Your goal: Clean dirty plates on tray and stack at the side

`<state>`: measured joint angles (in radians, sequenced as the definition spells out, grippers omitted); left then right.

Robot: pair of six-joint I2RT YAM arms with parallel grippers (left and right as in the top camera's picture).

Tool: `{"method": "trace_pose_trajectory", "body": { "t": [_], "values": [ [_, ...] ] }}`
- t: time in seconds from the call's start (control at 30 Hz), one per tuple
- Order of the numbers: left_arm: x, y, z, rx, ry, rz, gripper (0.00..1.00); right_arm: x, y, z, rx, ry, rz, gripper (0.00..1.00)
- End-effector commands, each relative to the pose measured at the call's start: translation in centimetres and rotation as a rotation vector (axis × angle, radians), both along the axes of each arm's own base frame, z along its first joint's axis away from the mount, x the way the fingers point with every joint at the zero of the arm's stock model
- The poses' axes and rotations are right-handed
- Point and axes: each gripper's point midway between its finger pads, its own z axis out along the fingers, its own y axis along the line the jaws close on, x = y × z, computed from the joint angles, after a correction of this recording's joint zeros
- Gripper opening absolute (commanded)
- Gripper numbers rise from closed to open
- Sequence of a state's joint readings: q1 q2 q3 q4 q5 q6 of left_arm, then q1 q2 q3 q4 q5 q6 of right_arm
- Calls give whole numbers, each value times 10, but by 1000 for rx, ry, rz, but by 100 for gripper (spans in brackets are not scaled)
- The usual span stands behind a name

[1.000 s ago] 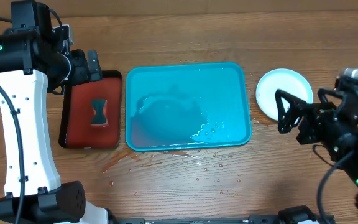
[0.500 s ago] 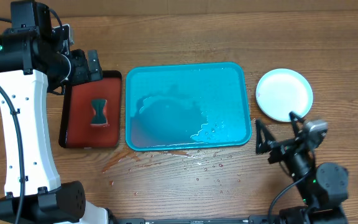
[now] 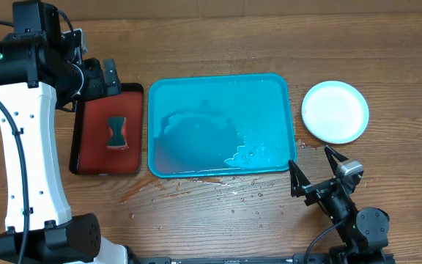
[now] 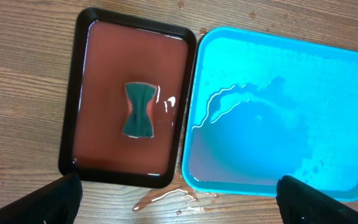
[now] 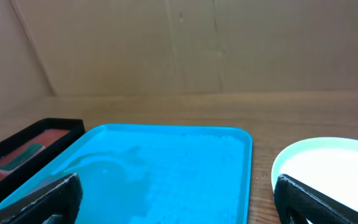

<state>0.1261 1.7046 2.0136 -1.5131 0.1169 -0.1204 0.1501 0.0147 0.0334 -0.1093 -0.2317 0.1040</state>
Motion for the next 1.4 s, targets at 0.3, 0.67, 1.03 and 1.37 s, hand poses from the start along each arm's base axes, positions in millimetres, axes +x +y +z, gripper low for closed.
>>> {"method": "trace_pose_trajectory", "body": {
  "t": [0.3,0.67,1.03,1.37],
  "values": [
    [2,-2,0,-6,-1,-6,100,1,-1,3,6,-38,-2,100],
    [2,-2,0,-6,-1,-6,100,1,-1,3,6,-38,-2,100],
    [-19,-7,38,9,-116,-13,100,1,-1,3,6,-38,-2,100],
    [-118,7,131,227,-419,21,100,1,-1,3,6,-38,-2,100]
  ]
}}
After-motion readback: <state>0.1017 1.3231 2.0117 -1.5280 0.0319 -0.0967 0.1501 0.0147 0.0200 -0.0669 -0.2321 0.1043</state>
